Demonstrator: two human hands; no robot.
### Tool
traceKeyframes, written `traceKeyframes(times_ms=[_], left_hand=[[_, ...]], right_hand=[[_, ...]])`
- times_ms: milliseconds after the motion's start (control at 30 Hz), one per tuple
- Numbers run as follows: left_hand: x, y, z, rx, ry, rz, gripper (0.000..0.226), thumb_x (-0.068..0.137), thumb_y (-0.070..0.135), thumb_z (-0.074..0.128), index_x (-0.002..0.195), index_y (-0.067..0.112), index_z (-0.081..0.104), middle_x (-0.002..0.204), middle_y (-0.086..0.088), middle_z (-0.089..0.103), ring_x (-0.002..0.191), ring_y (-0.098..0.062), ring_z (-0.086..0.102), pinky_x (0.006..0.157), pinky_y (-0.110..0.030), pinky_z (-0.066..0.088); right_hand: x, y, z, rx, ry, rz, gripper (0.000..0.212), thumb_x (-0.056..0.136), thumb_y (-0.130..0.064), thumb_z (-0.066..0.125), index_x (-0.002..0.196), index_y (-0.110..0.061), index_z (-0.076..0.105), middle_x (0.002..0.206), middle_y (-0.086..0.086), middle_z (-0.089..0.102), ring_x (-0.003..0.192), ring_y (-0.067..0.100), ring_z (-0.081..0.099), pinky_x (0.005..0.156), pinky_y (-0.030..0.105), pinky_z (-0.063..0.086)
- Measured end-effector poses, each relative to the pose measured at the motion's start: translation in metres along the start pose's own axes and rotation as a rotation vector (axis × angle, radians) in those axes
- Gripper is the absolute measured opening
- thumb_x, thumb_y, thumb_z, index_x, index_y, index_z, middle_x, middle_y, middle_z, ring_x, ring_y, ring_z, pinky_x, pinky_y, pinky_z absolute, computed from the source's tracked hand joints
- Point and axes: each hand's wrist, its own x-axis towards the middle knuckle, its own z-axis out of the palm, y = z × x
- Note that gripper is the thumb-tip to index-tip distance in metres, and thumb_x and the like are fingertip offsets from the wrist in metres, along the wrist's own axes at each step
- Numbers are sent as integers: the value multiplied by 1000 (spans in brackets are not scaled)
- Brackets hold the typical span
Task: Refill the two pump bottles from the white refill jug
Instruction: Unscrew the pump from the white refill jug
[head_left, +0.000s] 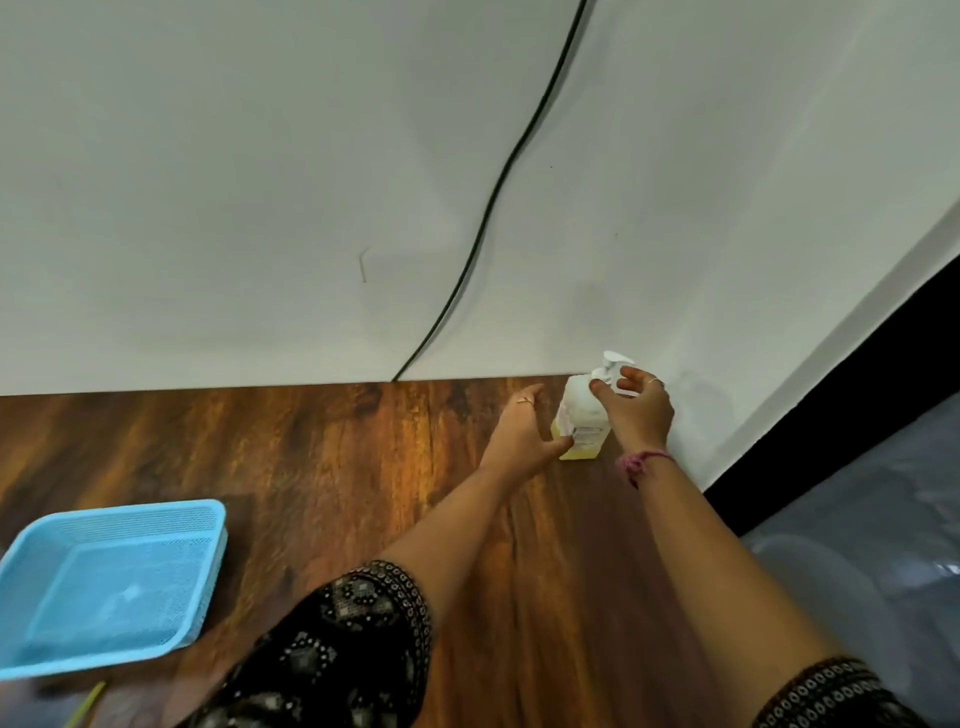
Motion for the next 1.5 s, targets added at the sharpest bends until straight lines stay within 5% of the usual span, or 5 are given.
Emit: traceKeyframes(times_ms=[167, 733, 900, 1300, 1500], left_hand=[[43, 7, 25, -59, -84, -34, 93, 71, 19, 82, 145, 5, 28, 147, -10, 38, 133, -22, 39, 92, -15, 30], [64, -20, 43, -240, -112, -119, 76, 63, 14, 87, 126, 13, 45, 119, 3, 57, 106, -13, 57, 81, -19, 47], [34, -18, 5, -308, -29, -87, 74, 58, 26, 89, 120, 20, 48, 115, 9, 60, 105, -9, 59, 89, -29, 53], [-68, 19, -126, -473, 146, -11, 71, 60, 16, 90, 120, 17, 53, 110, 6, 67, 96, -2, 66, 78, -17, 54], [-114, 6, -173, -443, 229, -7, 78, 54, 27, 92, 122, 16, 54, 113, 4, 67, 101, -9, 67, 87, -32, 57]], right_hand=[[27, 18, 13, -104, -63, -53, 52, 75, -25, 78, 121, -10, 61, 119, 9, 62, 106, 23, 60, 80, 20, 42], [31, 22, 13, -124, -105, -117, 42, 69, -33, 83, 105, -14, 72, 99, 3, 72, 83, 11, 62, 66, 14, 43], [10, -7, 2, -26, -223, -151, 46, 67, -36, 84, 105, -15, 72, 95, -1, 73, 84, 10, 67, 68, 19, 54], [-87, -127, -7, 154, -376, -363, 34, 65, -38, 84, 91, -23, 71, 87, -10, 71, 79, 7, 68, 67, 21, 57], [-141, -158, 9, 171, -450, -426, 39, 65, -38, 84, 97, -19, 71, 90, -6, 70, 83, 9, 66, 72, 24, 55]])
